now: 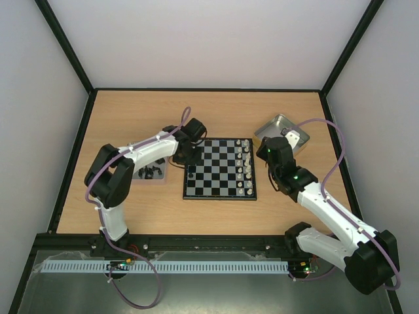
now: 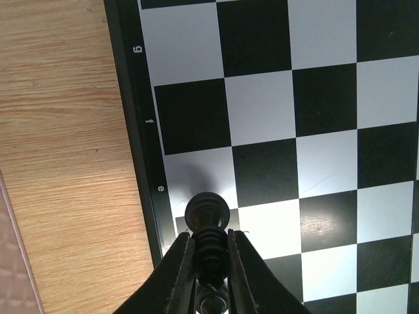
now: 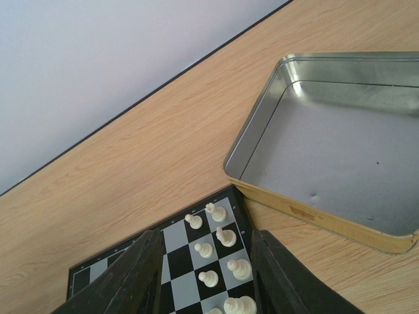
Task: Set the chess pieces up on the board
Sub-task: Place the chess piece on the chessboard, then pick up the chess piece from the storage box.
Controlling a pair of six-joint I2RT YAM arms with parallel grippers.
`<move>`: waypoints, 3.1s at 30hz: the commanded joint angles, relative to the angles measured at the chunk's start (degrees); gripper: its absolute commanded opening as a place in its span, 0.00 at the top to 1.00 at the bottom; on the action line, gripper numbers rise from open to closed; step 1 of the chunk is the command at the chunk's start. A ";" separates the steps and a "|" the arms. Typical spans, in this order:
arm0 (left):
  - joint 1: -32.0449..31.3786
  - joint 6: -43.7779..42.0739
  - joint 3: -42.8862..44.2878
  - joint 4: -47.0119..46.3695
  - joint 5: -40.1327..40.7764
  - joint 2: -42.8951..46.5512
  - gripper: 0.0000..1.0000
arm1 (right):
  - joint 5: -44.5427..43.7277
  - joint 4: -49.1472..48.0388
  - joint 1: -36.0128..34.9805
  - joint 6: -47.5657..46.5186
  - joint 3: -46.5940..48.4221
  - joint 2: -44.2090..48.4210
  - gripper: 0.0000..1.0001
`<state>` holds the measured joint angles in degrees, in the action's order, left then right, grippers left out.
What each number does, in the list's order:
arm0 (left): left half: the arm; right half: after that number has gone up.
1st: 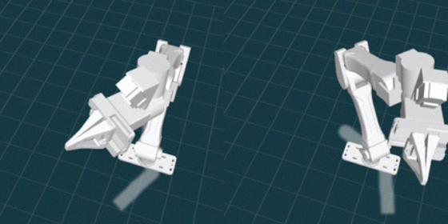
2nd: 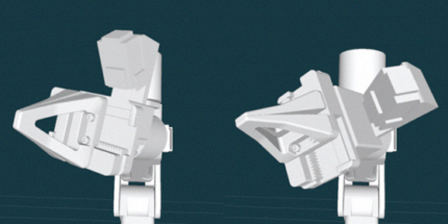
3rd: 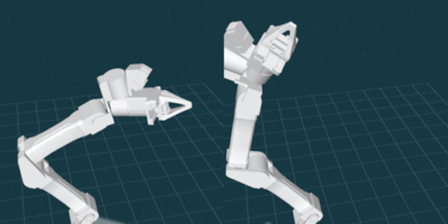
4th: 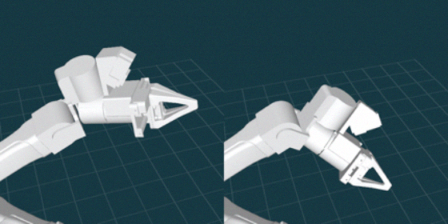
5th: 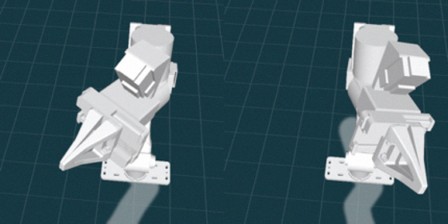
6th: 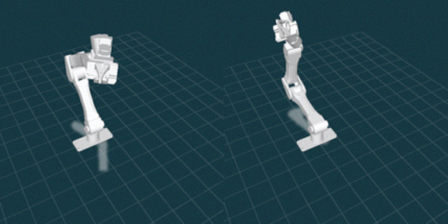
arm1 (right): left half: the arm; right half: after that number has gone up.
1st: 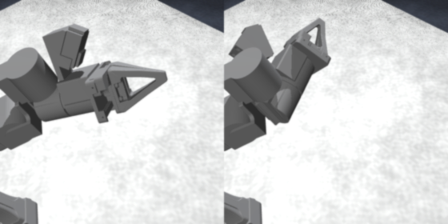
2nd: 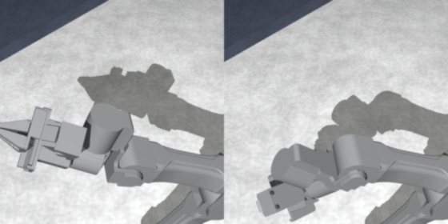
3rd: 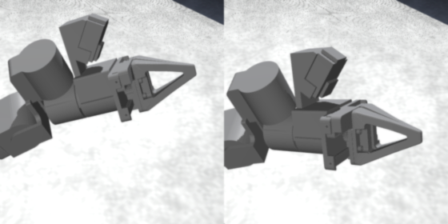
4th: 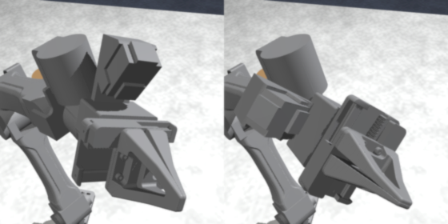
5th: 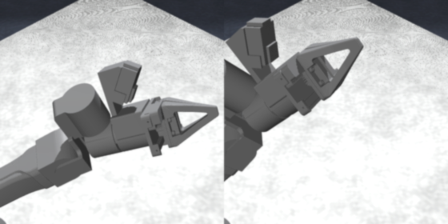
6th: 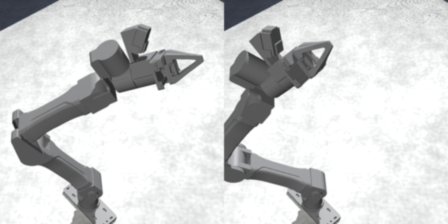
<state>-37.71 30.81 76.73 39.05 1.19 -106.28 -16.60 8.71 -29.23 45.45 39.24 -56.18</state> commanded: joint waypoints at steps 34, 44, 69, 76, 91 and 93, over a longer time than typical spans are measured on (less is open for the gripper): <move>-0.25 -1.41 2.76 1.04 1.42 -5.53 0.85 | -1.42 -0.28 0.06 0.04 -0.92 0.80 0.62; -0.23 -1.10 3.13 2.03 2.58 -5.31 0.71 | -1.23 0.12 0.05 0.11 -0.93 1.72 0.62; 16.86 6.58 -16.49 -4.59 8.82 21.39 0.56 | 0.19 -0.73 0.05 0.96 -0.83 1.59 0.62; 25.76 8.90 -23.53 -7.06 10.17 23.46 0.52 | 0.62 -1.22 0.05 0.91 -0.76 0.66 0.62; 30.48 15.81 -28.93 -16.37 13.96 21.13 0.52 | 0.78 -1.59 0.05 0.52 -0.65 0.14 0.62; 30.66 16.11 -29.12 -16.95 14.49 20.40 0.53 | 0.70 -1.42 0.06 0.45 -0.67 0.27 0.62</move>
<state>-7.66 45.06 48.62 24.73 13.61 -84.18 -15.07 8.29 -29.23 45.67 38.92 -56.03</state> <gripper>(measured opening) 0.479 0.379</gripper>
